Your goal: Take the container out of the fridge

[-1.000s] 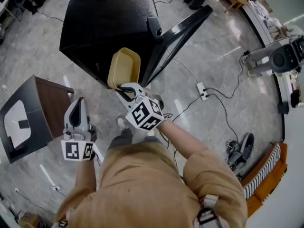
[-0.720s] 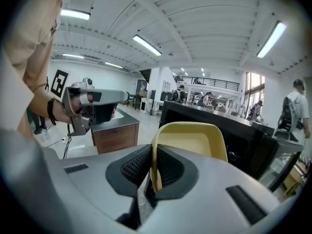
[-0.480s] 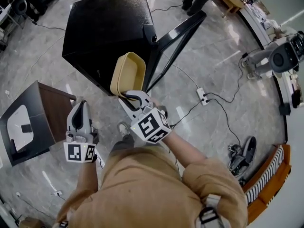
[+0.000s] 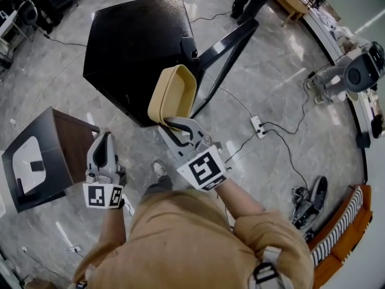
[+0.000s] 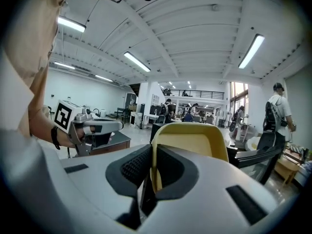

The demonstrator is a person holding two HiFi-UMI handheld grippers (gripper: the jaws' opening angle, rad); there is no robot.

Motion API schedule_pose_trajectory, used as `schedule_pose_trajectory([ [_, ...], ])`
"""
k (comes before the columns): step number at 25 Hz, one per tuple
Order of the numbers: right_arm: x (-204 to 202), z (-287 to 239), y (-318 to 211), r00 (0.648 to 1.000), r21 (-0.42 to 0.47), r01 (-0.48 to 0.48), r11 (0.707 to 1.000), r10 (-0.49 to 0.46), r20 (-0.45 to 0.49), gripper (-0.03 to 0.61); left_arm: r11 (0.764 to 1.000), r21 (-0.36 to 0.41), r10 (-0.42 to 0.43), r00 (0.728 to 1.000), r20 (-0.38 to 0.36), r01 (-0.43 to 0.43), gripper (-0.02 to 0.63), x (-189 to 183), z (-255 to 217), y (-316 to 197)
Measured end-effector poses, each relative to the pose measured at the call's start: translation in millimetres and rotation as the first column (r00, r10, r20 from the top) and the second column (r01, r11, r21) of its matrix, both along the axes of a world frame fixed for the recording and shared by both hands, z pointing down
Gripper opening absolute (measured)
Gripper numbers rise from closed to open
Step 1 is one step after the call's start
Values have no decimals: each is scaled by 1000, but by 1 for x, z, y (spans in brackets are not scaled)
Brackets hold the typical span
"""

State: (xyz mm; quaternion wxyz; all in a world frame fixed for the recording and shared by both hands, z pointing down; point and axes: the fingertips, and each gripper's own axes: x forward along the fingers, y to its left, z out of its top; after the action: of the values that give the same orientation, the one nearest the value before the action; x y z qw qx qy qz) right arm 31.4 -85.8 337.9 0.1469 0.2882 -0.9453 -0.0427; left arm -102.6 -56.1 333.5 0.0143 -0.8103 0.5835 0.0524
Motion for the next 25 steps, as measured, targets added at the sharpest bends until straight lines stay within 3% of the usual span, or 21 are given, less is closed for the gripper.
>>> schedule_pose_trajectory([
  [16,37,-46,-1,991,90,-97,991,88,97,20,998,65,-26,999,-27,27,2,1,-31,18],
  [25,57,-78,-4,968,114,-156,981,130,214,20,996,57,-60,998,-35,62,2,-11,-31,28],
])
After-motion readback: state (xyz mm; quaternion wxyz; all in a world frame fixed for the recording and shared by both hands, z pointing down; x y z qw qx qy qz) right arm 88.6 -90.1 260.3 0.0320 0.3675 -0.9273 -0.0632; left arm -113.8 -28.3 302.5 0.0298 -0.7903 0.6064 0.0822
